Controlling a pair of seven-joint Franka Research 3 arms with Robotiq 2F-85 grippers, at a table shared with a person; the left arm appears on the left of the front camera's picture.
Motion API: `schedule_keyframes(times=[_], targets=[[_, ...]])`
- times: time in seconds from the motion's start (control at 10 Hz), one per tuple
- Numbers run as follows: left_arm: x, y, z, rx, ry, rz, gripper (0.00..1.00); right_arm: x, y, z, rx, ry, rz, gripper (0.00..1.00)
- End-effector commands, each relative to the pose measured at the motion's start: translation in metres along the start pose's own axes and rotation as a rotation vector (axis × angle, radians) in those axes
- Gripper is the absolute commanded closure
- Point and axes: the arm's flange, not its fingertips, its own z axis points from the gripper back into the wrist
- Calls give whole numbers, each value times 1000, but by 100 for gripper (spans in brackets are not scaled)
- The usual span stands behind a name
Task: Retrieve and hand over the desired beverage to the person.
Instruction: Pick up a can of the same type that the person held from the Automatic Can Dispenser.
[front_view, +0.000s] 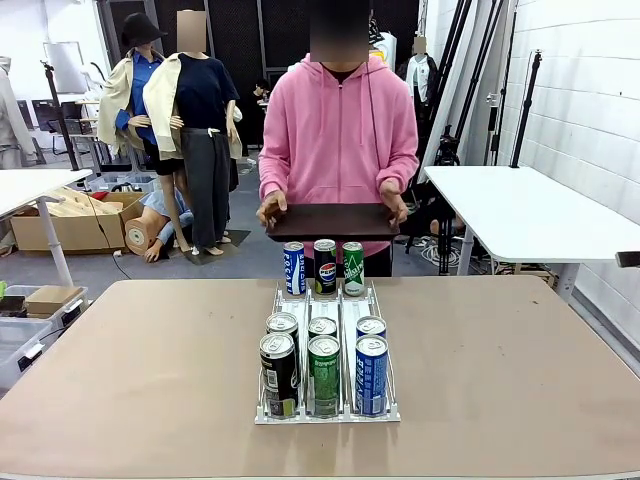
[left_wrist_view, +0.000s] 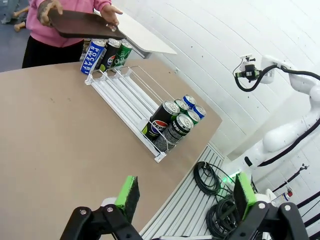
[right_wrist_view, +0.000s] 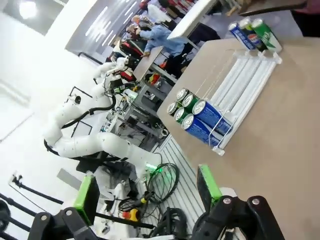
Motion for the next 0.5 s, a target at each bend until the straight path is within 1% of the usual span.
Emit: schedule_keyframes(times=[0.0, 0.2, 0.4], targets=[[1, -2, 1, -9, -10, -6, 0, 10, 1, -4, -30, 3, -68, 0], [1, -2, 1, -9, -10, -6, 0, 10, 0, -4, -8, -9, -47, 0], [1, -2, 1, -9, -10, -6, 0, 4, -2, -2, -15, 7, -51, 0]])
